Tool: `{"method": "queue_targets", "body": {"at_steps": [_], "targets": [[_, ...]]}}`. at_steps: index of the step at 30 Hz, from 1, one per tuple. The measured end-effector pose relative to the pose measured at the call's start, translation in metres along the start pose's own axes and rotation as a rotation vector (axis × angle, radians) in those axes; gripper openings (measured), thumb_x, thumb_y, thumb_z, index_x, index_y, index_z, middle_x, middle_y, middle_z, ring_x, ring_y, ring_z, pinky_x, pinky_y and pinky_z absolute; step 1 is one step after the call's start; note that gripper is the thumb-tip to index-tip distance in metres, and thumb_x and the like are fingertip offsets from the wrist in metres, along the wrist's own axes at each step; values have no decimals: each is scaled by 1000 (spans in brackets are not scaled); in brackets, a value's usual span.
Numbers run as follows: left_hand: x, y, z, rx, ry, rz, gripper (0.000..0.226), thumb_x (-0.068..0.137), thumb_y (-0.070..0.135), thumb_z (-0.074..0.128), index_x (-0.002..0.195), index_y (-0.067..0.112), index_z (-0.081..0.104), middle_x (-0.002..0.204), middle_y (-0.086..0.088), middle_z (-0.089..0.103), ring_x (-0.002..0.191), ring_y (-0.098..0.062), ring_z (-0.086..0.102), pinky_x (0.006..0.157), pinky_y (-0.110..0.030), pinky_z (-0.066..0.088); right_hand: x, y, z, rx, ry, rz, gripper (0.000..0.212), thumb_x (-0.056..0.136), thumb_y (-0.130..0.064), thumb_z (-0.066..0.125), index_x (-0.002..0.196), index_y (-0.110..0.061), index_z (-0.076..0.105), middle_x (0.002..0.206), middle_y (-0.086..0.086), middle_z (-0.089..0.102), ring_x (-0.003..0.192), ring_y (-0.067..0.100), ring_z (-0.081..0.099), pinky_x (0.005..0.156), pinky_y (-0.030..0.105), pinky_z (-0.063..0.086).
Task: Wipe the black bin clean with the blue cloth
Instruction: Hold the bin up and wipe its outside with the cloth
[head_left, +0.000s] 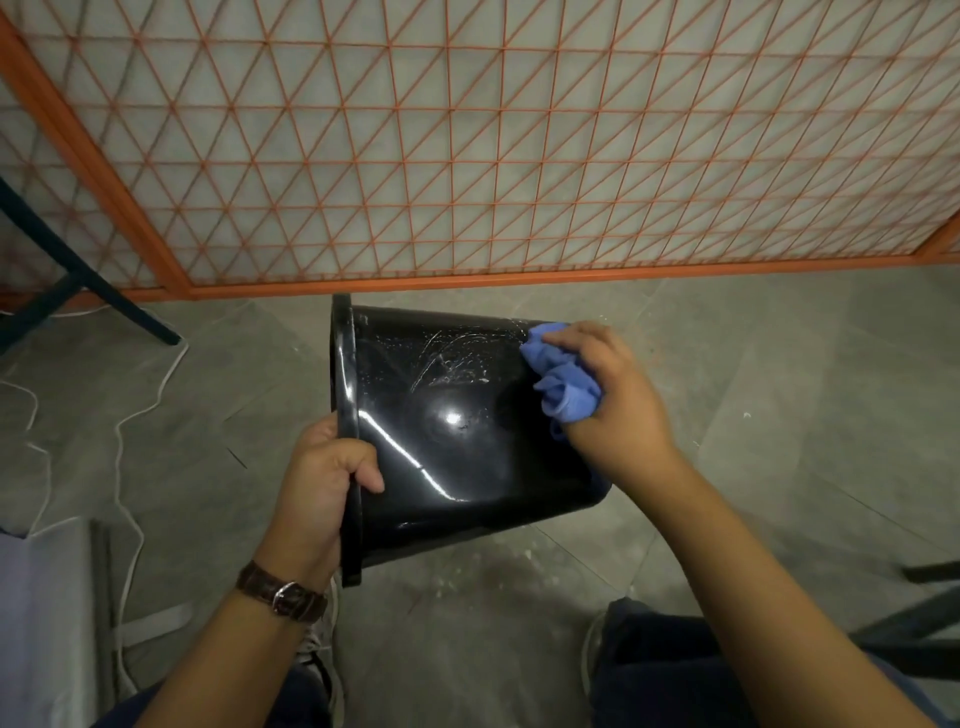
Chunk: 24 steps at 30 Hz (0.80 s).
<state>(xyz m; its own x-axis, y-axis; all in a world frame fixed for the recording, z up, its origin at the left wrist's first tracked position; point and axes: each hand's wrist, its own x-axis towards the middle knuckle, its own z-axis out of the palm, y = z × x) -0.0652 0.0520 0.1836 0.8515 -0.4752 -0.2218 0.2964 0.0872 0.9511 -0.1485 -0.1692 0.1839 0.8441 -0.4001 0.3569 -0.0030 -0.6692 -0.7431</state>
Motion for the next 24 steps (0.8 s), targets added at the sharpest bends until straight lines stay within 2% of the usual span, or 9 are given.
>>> {"method": "queue_targets", "body": {"at_steps": [3, 6, 9, 11, 13, 15, 17, 21, 24], "targets": [[0, -2, -2, 20, 15, 4, 75, 18, 19, 61, 78, -21, 39, 90, -20, 44, 78, -36, 39, 57, -34, 32, 3, 1, -3, 62, -58, 68, 30, 75, -10, 69, 85, -38, 62, 101, -22, 55, 93, -11, 55, 80, 7, 42], [0, -3, 4, 30, 8, -3, 70, 20, 15, 55, 78, -21, 41, 87, -18, 44, 74, -34, 39, 57, -34, 33, 9, 9, -9, 10, 78, 289, 23, 79, -17, 67, 77, -39, 58, 97, -13, 60, 83, -3, 59, 75, 19, 49], [-1, -4, 10, 13, 12, -6, 47, 27, 6, 51, 70, -13, 50, 73, -15, 42, 61, -30, 41, 51, -29, 38, 5, 2, -3, -51, 65, 102, 35, 74, -10, 69, 98, -34, 59, 103, -17, 52, 90, -15, 51, 75, 1, 39], [-4, -2, 14, -23, -2, -14, 23, 36, 1, 46, 54, 5, 59, 60, -11, 49, 52, -22, 49, 43, -21, 41, -1, -2, 3, 28, -45, -55, 41, 70, -7, 69, 104, -28, 61, 107, -21, 50, 99, -15, 50, 83, 1, 37], [-6, 0, 15, -50, -18, 1, 28, 40, -4, 40, 45, 15, 60, 49, 0, 55, 44, -12, 54, 39, -16, 41, 0, -1, 5, 84, -121, -30, 34, 71, -4, 69, 95, -28, 65, 104, -19, 55, 98, -11, 54, 85, 8, 42], [-5, 0, 14, -60, -9, 11, 27, 39, -3, 42, 46, 15, 62, 48, 2, 57, 44, -11, 55, 41, -16, 43, 4, 3, 1, 38, -62, 147, 26, 76, -8, 69, 86, -32, 65, 99, -17, 58, 90, -5, 56, 82, 20, 48], [-3, -3, 12, -46, 5, 9, 28, 36, -1, 44, 50, 14, 62, 55, -5, 54, 50, -17, 54, 44, -20, 44, 5, 7, -1, -29, 54, 229, 28, 77, -12, 69, 88, -36, 61, 97, -21, 54, 86, -9, 54, 73, 12, 44], [0, -7, 9, -40, 41, -22, 22, 35, 0, 46, 51, 14, 54, 63, -9, 41, 56, -26, 40, 48, -27, 37, -3, -2, 13, 55, -59, -59, 41, 69, -20, 67, 108, -27, 61, 112, -15, 50, 105, -10, 49, 89, 4, 36], [-4, -1, 12, -40, 9, -2, 28, 40, -5, 44, 47, 16, 60, 50, 0, 50, 48, -16, 47, 41, -19, 41, -2, -3, 13, 133, -133, -30, 29, 68, -11, 67, 92, -28, 65, 105, -13, 57, 98, -6, 56, 87, 10, 41]]}}
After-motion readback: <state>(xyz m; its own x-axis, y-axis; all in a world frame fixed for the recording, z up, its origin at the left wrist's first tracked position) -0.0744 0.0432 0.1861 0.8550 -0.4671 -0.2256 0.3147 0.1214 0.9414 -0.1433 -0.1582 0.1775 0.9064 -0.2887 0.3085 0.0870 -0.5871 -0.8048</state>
